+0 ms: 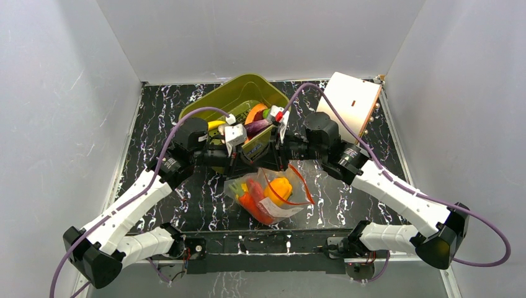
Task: Place the food in the zip-top bag and seal the zipper
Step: Zip the zipper food storage bag at the center of the board.
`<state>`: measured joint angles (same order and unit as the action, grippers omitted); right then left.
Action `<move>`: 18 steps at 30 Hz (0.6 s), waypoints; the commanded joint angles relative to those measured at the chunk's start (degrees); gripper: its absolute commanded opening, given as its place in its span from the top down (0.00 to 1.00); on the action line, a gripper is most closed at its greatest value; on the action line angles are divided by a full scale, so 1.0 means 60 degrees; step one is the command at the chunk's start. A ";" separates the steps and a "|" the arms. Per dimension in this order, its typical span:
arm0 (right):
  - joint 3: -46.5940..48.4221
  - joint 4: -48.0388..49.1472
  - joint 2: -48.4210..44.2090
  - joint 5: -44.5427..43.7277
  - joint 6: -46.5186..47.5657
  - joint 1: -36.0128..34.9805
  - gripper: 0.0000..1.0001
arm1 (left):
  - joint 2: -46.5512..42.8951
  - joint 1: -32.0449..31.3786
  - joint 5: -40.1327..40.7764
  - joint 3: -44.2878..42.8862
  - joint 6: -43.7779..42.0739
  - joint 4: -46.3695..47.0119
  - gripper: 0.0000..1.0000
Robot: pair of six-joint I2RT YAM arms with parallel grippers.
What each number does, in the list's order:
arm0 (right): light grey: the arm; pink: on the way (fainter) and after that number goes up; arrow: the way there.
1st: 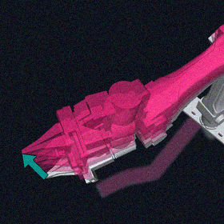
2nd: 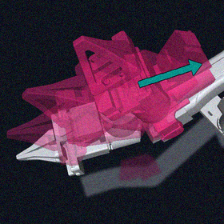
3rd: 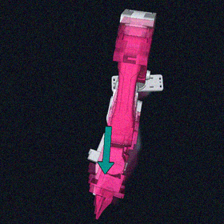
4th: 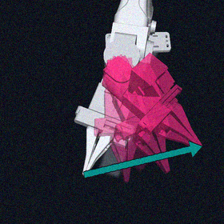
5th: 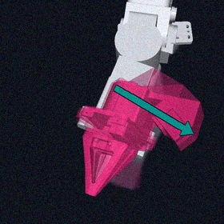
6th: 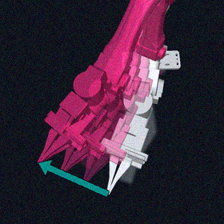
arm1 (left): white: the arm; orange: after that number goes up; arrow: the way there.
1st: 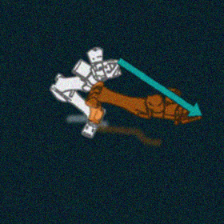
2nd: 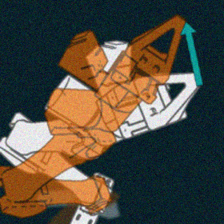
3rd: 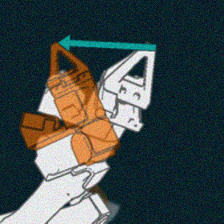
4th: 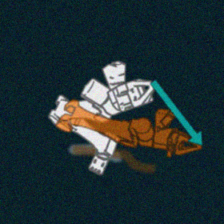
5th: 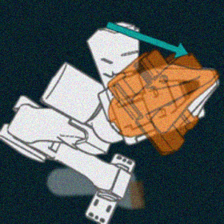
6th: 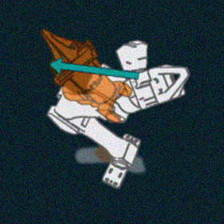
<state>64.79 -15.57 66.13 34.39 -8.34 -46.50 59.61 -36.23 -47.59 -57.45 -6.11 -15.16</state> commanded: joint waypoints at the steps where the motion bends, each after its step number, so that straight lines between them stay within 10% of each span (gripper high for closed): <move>1: -0.0043 0.0035 -0.0243 -0.0039 0.0218 -0.0094 0.97 | -0.0028 -0.0026 -0.0202 -0.0531 0.0213 0.0194 1.00; 18: -0.0066 -0.0576 -0.0750 -0.0517 0.0481 -0.0086 1.00 | -0.0031 -0.0012 -0.0333 -0.0902 0.0966 0.0433 1.00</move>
<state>64.16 -16.71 63.66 31.48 -6.61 -46.65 61.47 -36.36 -47.86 -59.66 -1.21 -15.64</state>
